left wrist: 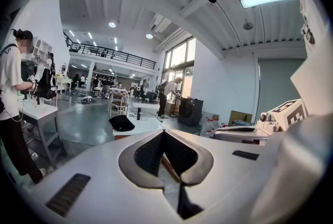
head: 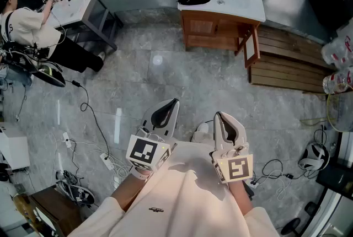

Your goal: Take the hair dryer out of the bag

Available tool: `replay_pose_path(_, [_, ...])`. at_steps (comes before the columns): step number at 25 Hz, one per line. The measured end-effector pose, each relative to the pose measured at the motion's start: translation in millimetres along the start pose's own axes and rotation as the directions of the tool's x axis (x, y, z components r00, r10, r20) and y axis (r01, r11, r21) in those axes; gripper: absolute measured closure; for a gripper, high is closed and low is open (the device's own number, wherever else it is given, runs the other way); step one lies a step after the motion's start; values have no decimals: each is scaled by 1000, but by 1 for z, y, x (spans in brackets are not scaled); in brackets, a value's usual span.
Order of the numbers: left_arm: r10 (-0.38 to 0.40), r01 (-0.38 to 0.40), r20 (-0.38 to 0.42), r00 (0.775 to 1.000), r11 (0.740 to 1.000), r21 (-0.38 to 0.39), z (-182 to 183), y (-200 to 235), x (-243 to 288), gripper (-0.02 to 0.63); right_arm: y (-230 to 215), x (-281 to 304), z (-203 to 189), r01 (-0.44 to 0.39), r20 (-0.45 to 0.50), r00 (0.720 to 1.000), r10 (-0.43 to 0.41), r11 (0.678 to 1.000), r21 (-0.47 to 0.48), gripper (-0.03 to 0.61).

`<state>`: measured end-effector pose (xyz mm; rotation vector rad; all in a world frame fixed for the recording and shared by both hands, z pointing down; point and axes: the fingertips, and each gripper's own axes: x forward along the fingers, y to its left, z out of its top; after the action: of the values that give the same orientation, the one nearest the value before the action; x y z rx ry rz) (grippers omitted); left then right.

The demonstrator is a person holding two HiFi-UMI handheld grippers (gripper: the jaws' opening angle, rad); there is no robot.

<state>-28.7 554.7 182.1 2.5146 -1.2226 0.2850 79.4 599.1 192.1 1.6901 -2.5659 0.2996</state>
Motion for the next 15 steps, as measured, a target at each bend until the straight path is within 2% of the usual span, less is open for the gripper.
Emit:
replay_pose_path(3, [-8,8,46,999,1000,-2,2,20,-30,607,34,12,1,25,17,1000,-24,999,-42,583])
replay_pose_path(7, [10,-7,72,997,999,-45,-13,50,-81,607,80,23,-3,28,28,999,-26,998,-53,583])
replay_pose_path(11, [19,-17,57,998,999,-33,-45,80,-134,607,133,17,-19,44,28,999,-44,999,-15,583])
replay_pose_path(15, [43,-43,69,997,999,3,-53,104,-168,607,169,19,-25,17,69,997,-18,1000,6,583])
